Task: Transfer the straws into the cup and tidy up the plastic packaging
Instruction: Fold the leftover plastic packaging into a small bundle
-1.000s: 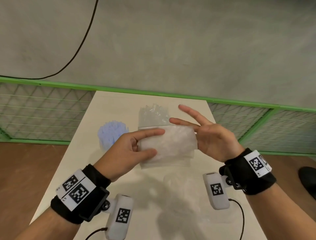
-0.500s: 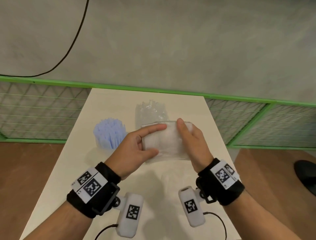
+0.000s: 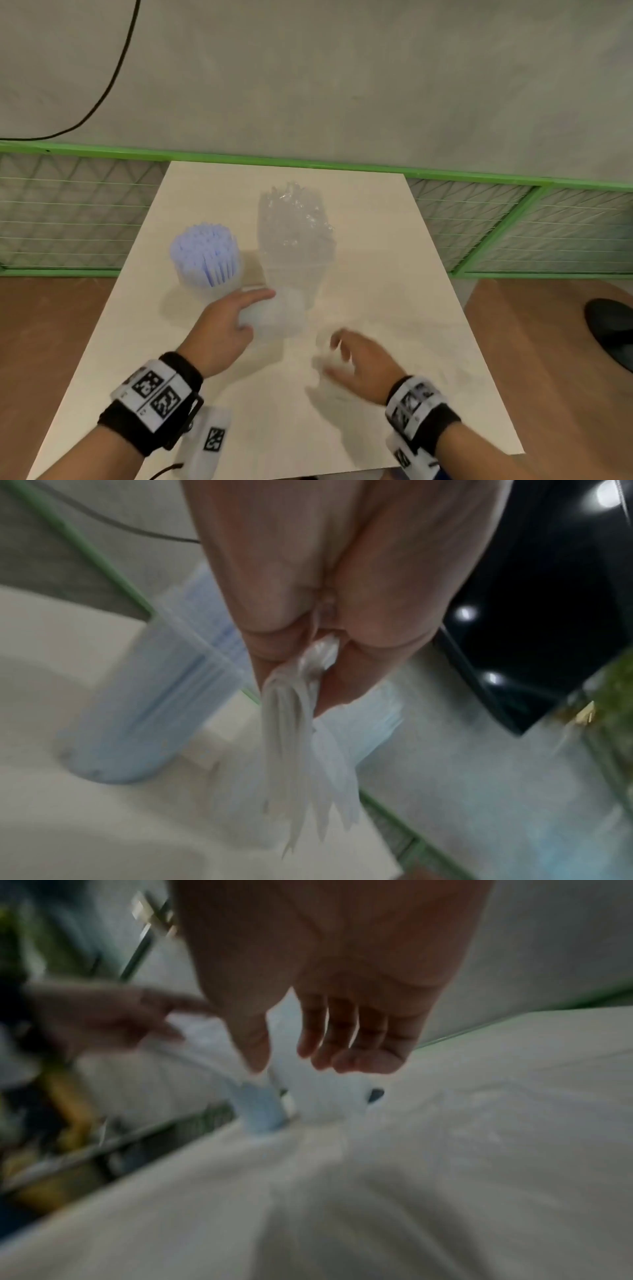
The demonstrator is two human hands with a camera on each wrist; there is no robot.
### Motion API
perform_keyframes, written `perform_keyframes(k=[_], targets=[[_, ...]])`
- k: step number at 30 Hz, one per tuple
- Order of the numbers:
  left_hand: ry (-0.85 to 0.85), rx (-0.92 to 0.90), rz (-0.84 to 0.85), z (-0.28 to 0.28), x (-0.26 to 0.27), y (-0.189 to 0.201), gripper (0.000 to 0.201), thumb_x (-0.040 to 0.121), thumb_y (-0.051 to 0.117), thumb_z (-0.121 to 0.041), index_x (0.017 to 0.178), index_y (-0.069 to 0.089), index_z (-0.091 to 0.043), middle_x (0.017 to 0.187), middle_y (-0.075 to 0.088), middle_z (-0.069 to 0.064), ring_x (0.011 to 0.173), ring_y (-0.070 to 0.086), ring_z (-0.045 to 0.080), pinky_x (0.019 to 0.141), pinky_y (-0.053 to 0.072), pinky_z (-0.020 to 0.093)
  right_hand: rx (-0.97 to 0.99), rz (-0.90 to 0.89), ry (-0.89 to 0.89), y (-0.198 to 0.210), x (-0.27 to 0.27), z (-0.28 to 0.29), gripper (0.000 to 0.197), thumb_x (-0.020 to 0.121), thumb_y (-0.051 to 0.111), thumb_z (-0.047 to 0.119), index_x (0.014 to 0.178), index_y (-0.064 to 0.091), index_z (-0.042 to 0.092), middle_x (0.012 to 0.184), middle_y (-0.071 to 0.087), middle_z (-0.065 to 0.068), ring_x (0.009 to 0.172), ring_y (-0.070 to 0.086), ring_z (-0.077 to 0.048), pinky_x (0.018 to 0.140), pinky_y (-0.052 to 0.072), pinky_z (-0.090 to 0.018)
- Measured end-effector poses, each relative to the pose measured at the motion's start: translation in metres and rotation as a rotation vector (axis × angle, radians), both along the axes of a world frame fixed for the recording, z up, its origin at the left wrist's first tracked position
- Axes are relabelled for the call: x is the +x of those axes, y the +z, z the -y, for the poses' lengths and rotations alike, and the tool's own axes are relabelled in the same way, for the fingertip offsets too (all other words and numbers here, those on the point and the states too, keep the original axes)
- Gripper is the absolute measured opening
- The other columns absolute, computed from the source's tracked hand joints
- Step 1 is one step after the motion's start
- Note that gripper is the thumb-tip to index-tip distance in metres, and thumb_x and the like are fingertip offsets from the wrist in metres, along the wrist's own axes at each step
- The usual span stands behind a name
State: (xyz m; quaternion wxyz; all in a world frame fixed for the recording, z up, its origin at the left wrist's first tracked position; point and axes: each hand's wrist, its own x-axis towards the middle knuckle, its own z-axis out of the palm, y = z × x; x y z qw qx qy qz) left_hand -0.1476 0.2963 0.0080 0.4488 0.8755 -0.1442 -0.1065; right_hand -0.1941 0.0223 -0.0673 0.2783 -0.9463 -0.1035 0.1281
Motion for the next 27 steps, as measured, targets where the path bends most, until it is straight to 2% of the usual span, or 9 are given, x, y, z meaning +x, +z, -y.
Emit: perform_keyframes(k=[3,7,9,11,14,19,22,24,27], targets=[[-0.020,0.144,-0.014,-0.009,-0.008,-0.034,0.071,0.075,0.051,0.016,0.119,0.053,-0.039,0.134,0.050,-0.014,0.128,0.047,0.009,0.101,0.024,0.003,-0.362,-0.113,0.207,-0.039,-0.025,-0.009,0.064,0.081,0.059,0.063,0.131,0.041,0.028,0.126,0.049,0.004,0.113,0.046,-0.021,0.092,0.041,-0.037],[0.028,0.234,-0.043,-0.014,-0.011,-0.057,0.050,0.080,0.060,-0.006,0.124,0.060,-0.028,0.132,0.048,-0.020,0.129,0.049,0.014,0.105,0.032,0.021,-0.482,0.007,0.180,-0.047,-0.023,-0.008,0.035,0.100,0.043,0.039,0.129,0.050,0.020,0.125,0.055,-0.003,0.115,0.050,-0.028,0.089,0.038,-0.038],[0.040,0.228,-0.056,-0.015,-0.012,-0.055,0.046,0.076,0.060,-0.032,0.122,0.060,-0.032,0.128,0.046,-0.027,0.128,0.049,0.010,0.104,0.033,0.020,-0.304,-0.036,0.220,-0.026,-0.014,0.000,0.033,0.102,0.039,0.037,0.121,0.058,0.018,0.114,0.062,-0.006,0.105,0.056,-0.028,0.085,0.041,-0.036],[0.026,0.197,-0.053,-0.017,-0.012,-0.046,0.054,0.067,0.054,-0.057,0.119,0.056,-0.042,0.127,0.043,-0.036,0.125,0.048,0.000,0.103,0.032,0.017,0.056,-0.077,0.177,0.017,-0.005,0.007,0.028,0.099,0.047,0.037,0.105,0.066,0.018,0.098,0.066,-0.002,0.090,0.062,-0.019,0.080,0.045,-0.030],[0.002,0.072,-0.083,-0.014,-0.017,-0.027,0.070,0.057,0.061,-0.075,0.120,0.055,-0.045,0.129,0.038,-0.044,0.120,0.038,-0.021,0.103,0.028,0.013,0.545,-0.168,0.073,0.099,0.004,0.016,0.012,0.094,0.058,0.019,0.089,0.065,0.011,0.086,0.064,0.003,0.077,0.061,-0.011,0.075,0.047,-0.021],[-0.101,-0.215,-0.068,0.009,-0.022,0.025,0.079,0.057,0.074,-0.071,0.129,0.055,-0.045,0.140,0.041,-0.035,0.133,0.033,-0.013,0.110,0.030,0.023,0.791,-0.149,0.105,0.180,0.011,0.031,0.009,0.082,0.066,0.011,0.083,0.063,0.003,0.084,0.061,-0.004,0.079,0.056,-0.015,0.072,0.046,-0.022],[-0.128,-0.380,-0.098,0.028,-0.023,0.056,0.054,0.063,0.074,-0.064,0.112,0.069,-0.042,0.124,0.064,-0.018,0.118,0.057,-0.001,0.101,0.043,0.020,0.857,-0.112,0.064,0.195,0.017,0.033,0.010,0.078,0.070,0.014,0.079,0.064,0.006,0.081,0.062,-0.003,0.076,0.057,-0.014,0.069,0.047,-0.021],[-0.071,-0.443,-0.111,0.034,-0.021,0.070,0.044,0.067,0.072,-0.064,0.097,0.077,-0.032,0.107,0.073,-0.002,0.104,0.067,0.010,0.096,0.050,0.028,0.857,-0.054,0.021,0.202,0.021,0.032,0.010,0.081,0.073,0.006,0.077,0.064,0.007,0.076,0.063,-0.003,0.069,0.060,-0.014,0.063,0.048,-0.020],[-0.008,-0.551,-0.093,0.031,-0.019,0.084,0.019,0.082,0.069,-0.042,0.094,0.079,-0.031,0.105,0.075,-0.007,0.108,0.066,0.006,0.098,0.050,0.026,0.909,0.070,-0.170,0.208,0.028,0.037,0.022,0.076,0.077,0.019,0.072,0.058,0.009,0.064,0.062,-0.004,0.056,0.062,-0.016,0.052,0.050,-0.023]])
